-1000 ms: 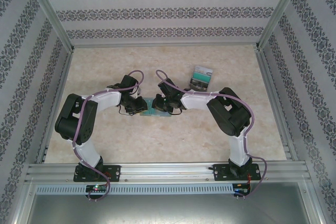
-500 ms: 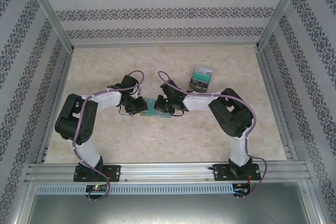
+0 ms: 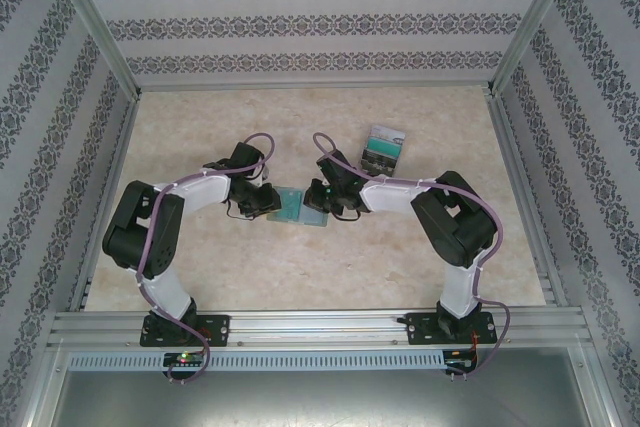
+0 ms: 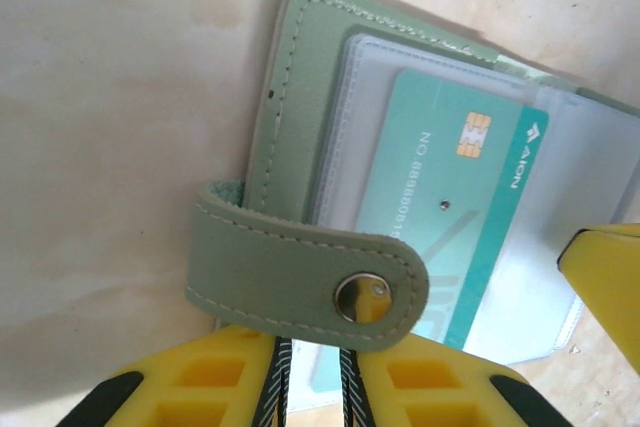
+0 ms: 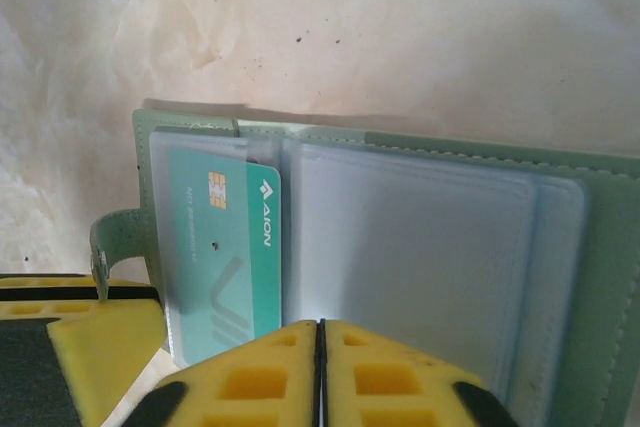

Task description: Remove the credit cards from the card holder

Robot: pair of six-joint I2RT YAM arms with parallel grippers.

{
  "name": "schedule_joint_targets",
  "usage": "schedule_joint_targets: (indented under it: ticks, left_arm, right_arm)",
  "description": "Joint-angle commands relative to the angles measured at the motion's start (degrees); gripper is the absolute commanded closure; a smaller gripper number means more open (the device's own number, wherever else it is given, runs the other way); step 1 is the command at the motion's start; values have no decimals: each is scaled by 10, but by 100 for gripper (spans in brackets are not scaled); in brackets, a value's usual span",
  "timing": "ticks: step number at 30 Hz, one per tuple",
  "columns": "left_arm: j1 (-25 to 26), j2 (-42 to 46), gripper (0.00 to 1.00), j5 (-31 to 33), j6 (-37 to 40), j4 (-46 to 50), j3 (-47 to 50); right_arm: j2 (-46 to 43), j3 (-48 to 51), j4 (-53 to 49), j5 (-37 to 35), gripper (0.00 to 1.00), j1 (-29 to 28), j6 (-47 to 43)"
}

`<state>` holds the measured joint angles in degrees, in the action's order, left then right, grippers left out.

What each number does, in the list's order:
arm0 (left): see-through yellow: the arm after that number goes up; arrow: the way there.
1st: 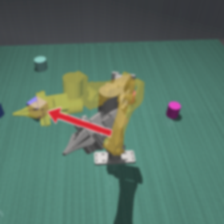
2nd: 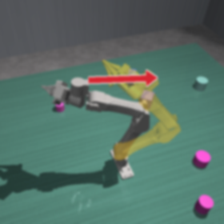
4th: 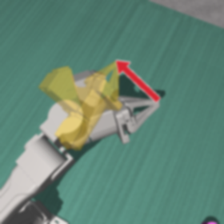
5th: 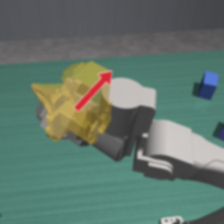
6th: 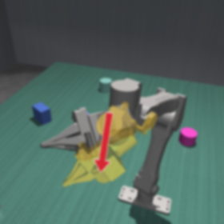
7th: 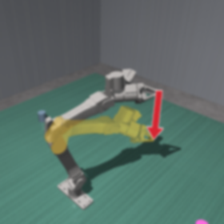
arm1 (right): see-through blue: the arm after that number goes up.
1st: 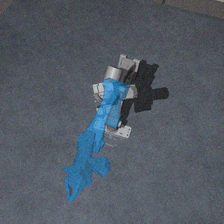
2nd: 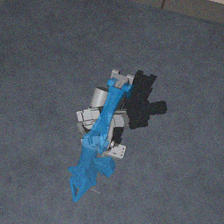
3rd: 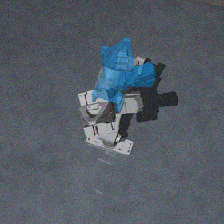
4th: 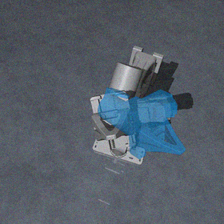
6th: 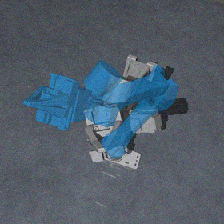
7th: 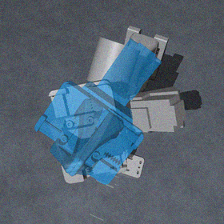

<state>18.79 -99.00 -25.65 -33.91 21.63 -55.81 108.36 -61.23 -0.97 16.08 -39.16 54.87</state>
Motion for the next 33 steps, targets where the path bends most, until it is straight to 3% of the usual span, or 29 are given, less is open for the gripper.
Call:
schedule_joint_targets:
  ticks: [1,21,33]
  left_arm:
    - [6,21,79,3,0,14,-8]
    - [6,-30,87,5,-6,18,-11]
    - [6,-31,87,-2,-5,18,-8]
  right_arm:
    - [-2,-17,1,3,80,-12,-17]
    - [42,-44,-32,1,76,-21,-14]
    - [61,-53,6,36,78,-22,-7]
